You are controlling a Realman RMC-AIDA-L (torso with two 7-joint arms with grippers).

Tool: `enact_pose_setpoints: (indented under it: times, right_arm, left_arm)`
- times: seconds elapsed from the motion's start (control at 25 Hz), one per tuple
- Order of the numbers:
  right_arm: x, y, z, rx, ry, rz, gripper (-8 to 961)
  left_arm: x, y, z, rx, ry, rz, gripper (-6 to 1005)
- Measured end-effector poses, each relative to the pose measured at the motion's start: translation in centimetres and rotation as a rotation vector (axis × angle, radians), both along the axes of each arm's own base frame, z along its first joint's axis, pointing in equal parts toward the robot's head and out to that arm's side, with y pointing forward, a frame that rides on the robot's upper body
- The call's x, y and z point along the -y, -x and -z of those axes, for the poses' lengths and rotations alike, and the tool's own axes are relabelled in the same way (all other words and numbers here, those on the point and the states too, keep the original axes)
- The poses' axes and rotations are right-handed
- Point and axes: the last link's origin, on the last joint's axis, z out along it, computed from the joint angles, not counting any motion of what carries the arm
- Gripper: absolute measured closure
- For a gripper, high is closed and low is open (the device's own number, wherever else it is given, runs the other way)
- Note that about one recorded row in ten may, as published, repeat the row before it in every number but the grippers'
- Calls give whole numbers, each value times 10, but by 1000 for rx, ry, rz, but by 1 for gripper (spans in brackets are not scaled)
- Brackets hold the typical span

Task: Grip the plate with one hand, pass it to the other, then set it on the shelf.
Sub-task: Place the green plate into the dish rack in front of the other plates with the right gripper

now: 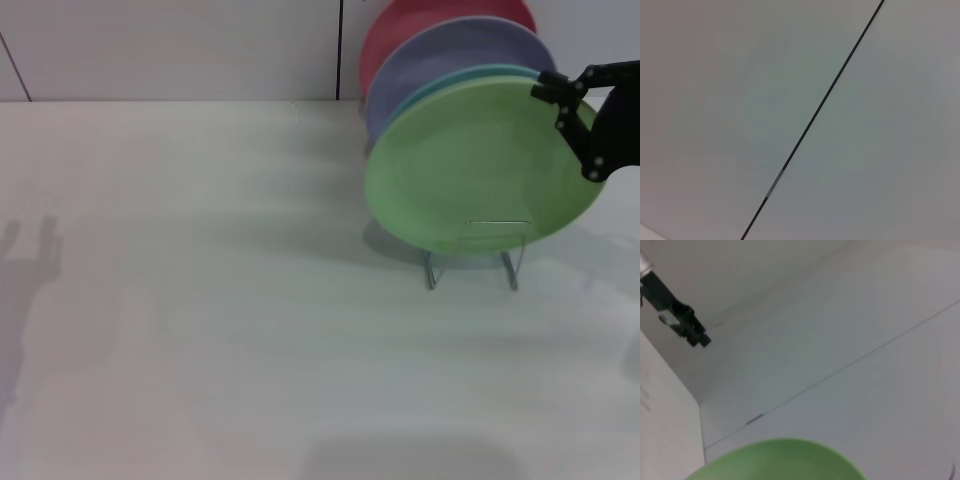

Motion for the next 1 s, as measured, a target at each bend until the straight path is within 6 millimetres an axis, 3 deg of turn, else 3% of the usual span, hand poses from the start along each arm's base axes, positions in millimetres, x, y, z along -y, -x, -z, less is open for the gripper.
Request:
enact_pose_setpoints:
  times: [0.64,0.84,1.0]
  right_arm:
    - [-4,-4,7,-3,4,61,917]
    - [-2,-4,7,-7,7,57,776]
    - [3,-3,3,-49,12,45,778]
  left_arm:
    - [2,0,-2,2,-10,9,506]
    - [2,-1,-2,7,-13,14,506]
    - [2,-1,-2,4,-10,18,507]
